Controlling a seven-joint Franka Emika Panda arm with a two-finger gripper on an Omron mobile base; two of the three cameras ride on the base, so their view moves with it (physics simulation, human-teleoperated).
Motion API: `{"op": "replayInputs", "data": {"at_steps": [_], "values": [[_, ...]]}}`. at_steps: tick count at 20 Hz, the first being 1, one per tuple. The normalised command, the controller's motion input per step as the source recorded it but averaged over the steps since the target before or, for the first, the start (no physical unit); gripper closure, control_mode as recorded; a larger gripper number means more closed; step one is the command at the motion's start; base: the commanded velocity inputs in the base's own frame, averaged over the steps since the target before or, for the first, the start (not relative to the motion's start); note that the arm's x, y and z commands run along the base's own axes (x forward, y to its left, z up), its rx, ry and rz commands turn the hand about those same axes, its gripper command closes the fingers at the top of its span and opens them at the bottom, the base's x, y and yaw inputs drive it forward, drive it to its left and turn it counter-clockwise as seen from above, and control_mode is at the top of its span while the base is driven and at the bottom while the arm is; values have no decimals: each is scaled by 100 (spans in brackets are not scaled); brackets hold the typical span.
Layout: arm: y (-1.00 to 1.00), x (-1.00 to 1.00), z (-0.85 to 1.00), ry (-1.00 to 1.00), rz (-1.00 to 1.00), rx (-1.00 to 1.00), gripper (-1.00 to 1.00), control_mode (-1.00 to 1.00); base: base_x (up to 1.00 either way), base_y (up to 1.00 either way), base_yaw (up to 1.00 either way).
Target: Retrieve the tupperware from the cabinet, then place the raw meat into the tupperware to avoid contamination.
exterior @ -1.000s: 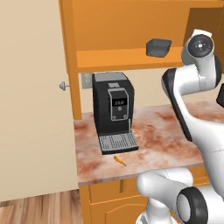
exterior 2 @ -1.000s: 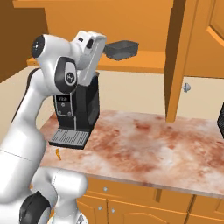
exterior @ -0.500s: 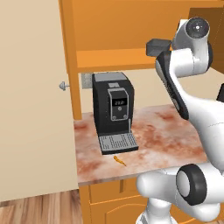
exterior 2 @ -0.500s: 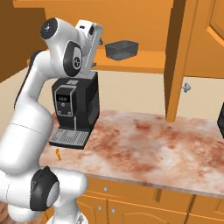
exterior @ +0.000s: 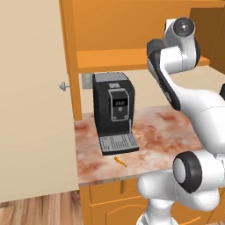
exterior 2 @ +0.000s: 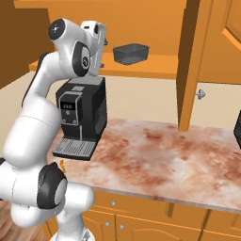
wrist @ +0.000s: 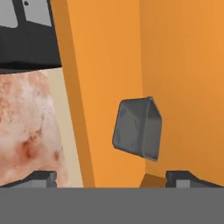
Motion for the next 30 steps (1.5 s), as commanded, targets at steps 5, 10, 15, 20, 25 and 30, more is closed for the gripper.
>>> {"op": "replayInputs", "data": {"at_steps": [5, 10, 15, 20, 25, 30], "values": [[-3, 24, 0, 8, -2, -6, -100, -100, 0, 0, 0], [-12, 20, 0, 7, -6, -4, -100, -100, 0, 0, 0], [-11, 15, -3, 2, -8, -3, -100, -100, 0, 0, 0], [-9, 9, -3, 0, -1, 0, -100, -100, 0, 0, 0], [-17, 2, -1, 0, 4, 1, -100, -100, 0, 0, 0], [-26, 1, -3, 0, 5, 2, -100, -100, 0, 0, 0]]}}
